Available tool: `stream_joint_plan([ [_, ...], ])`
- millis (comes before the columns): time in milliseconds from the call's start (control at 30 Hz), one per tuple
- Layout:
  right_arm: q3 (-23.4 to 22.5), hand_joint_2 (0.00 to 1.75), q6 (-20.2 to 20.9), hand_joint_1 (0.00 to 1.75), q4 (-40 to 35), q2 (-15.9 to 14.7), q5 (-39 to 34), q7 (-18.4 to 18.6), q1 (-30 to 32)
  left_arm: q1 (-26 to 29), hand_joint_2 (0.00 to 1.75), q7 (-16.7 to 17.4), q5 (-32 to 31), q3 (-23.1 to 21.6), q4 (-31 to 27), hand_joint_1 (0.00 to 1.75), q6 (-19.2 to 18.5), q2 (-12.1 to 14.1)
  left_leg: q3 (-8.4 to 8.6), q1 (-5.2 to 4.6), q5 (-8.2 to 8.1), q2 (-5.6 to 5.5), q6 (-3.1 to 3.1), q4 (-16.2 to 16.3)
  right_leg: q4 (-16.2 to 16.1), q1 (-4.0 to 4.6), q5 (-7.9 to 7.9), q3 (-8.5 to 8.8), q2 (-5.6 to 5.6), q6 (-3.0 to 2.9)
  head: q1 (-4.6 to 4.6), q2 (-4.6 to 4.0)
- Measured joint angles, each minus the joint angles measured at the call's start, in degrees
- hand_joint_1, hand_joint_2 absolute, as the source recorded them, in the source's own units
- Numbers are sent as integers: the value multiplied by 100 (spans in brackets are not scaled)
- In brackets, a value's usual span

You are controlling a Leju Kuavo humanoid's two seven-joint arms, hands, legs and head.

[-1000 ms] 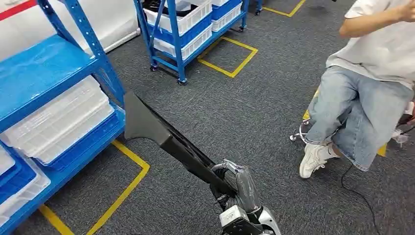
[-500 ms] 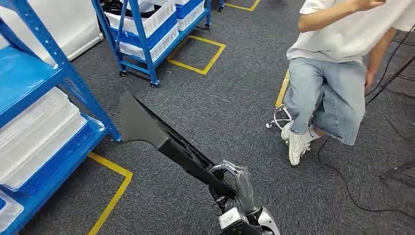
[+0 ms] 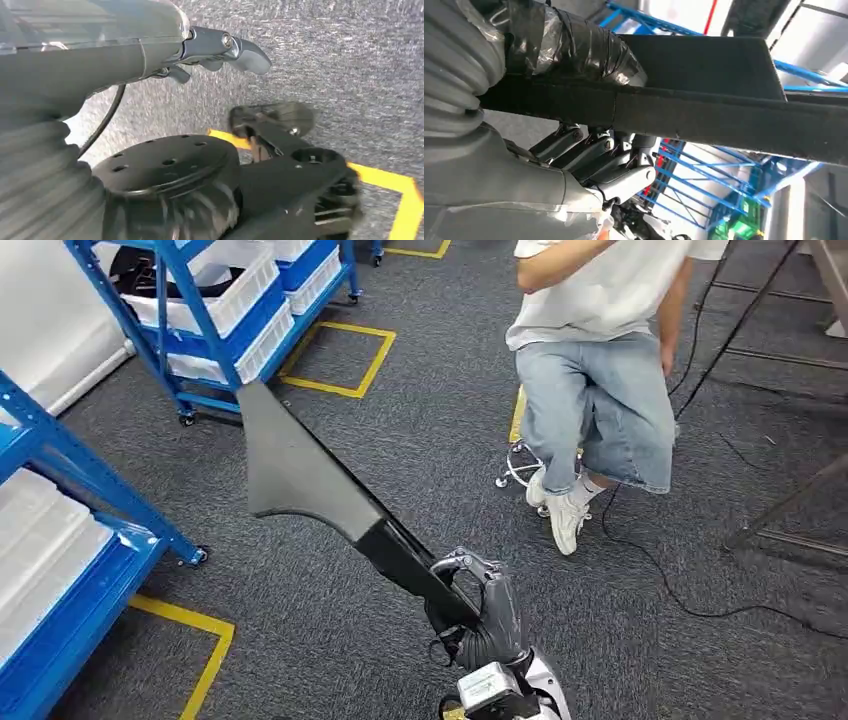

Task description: Take the parts from the cabinet and place them on the table.

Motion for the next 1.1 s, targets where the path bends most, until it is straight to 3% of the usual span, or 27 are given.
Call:
stream_joint_plan([
  [33,0,175,63,169,-15,22,-55,-39,-25,18,175,9,-7,7,0,0,0,0,113,21,-2,-311,19,-274,16,2,-5,-24,63,21,4,0],
  [67,0,175,120,169,-31,46,-105,-61,-61,18,175,9,-20,9,0,0,0,0,147,27,-28,-355,17,-443,61,13,0,-71,135,61,0,0],
  [167,0,175,236,169,-65,70,-179,-89,-76,-21,175,15,-50,28,0,0,0,-4,149,-21,2,-227,89,-421,0,-42,80,-129,272,188,2,0],
  [200,0,175,270,169,-79,70,-190,-92,-82,-17,175,17,-63,35,0,0,0,-13,176,63,56,-143,164,-515,31,-26,54,-152,276,214,2,0],
  [233,0,175,290,169,-85,74,-190,-96,-93,-6,175,22,-66,39,0,0,7,-9,191,27,74,-67,189,-544,161,12,-61,-211,-45,219,15,-2],
  [267,0,175,301,169,-87,79,-194,-100,-122,23,175,13,-77,50,0,0,2,-9,187,15,80,10,223,-545,483,8,-275,-368,-242,233,35,0],
  [333,0,175,306,169,-90,87,-207,-100,-139,42,175,11,-90,70,0,0,2,-9,175,-14,71,167,237,-540,1348,-14,-663,-765,-389,259,37,0],
  [367,0,175,308,169,-87,85,-207,-98,-136,44,175,11,-107,77,0,0,2,-4,171,-17,65,247,243,-537,1641,-25,-735,-904,-404,272,42,0],
  [400,0,175,325,169,-87,87,-207,-98,-135,43,175,9,-116,83,0,0,2,-4,172,-19,59,316,239,-535,1666,-38,-679,-911,-411,279,37,0],
  [433,0,175,334,169,-87,87,-205,-98,-135,38,175,6,-129,85,0,0,2,-6,178,-19,51,392,233,-531,1407,-50,-491,-769,-433,282,42,0],
  [500,0,175,338,169,-92,90,-196,-98,-137,28,175,6,-166,85,0,0,0,-7,208,-18,17,500,200,-519,440,-49,-43,-226,-587,258,39,0],
  [533,0,175,341,169,-94,94,-190,-98,-142,30,175,6,-177,87,0,0,0,-7,230,-28,-4,546,176,-513,21,-12,-45,-18,-913,233,39,0],
  [567,0,175,341,169,-94,100,-179,-94,-150,37,175,6,-188,87,0,0,-2,-7,226,-76,-26,591,140,-489,-30,70,-66,7,-999,204,37,0],
  [667,-2,175,328,169,-111,105,-153,-78,-142,3,175,24,-282,85,0,0,-17,-26,282,-75,-40,775,76,-529,-26,87,-57,-27,-764,142,35,0],
  [700,-2,175,310,169,-135,105,-135,-70,-135,-31,175,24,-310,83,-2,0,-17,-26,303,-70,-75,814,34,-519,-74,38,-28,22,-687,93,33,0],
  [733,-4,175,297,169,-151,105,-113,-65,-118,-28,175,44,-341,83,-2,0,-17,-26,276,-30,-180,530,0,-406,-104,15,-6,33,-634,59,35,0],
  [767,-4,175,286,169,-159,111,-109,-63,-123,-10,175,50,-350,83,-2,0,-17,-26,135,-20,-374,285,-8,-114,-107,6,2,25,-584,18,26,0],
  [800,-4,175,284,169,-162,118,-102,-63,-125,-14,175,52,-358,83,-2,0,-17,-28,-81,-19,-616,176,-19,346,-107,4,5,19,-519,2,26,0],
  [833,-4,175,284,169,-162,118,-102,-59,-118,-26,175,50,-363,83,-2,0,-17,-26,-306,-19,-816,142,-32,811,-107,9,5,16,-456,-7,26,0],
  [867,-4,175,279,169,-159,116,-96,-50,-104,-43,175,50,-369,83,-2,0,-22,-28,-507,-19,-926,139,-45,1223,-99,14,6,16,-373,-8,26,0],
  [900,-4,175,266,169,-159,116,-76,-41,-87,-55,175,46,-389,83,-2,0,-24,-26,-571,-19,-873,139,-47,1334,-95,15,6,21,-298,-8,26,0],
  [933,-4,175,251,169,-162,116,-65,-33,-71,-61,175,46,-409,83,-2,0,-26,-26,-514,-15,-688,138,-49,1181,-91,12,6,31,-215,-7,24,0],
  [1000,-7,175,207,169,-181,116,-48,-6,-49,-58,175,48,-455,79,-2,0,-35,-26,-148,2,-122,65,-34,301,-59,-4,-5,43,-38,9,24,0],
  [1033,-7,175,168,169,-194,118,-39,5,-43,-46,175,50,-483,72,-2,0,-35,-26,24,28,101,-146,-27,-169,-31,-10,-18,25,35,30,26,0],
  [1067,-7,175,135,169,-205,116,-35,18,-45,-32,175,50,-509,70,0,0,-44,-26,45,43,28,-472,-12,-280,19,19,-17,-35,98,68,26,0],
  [1100,-9,175,100,169,-225,116,-13,44,-41,-56,175,57,-538,70,0,0,-50,-26,93,50,-20,-433,18,-393,43,1,4,-109,165,107,26,0],
])
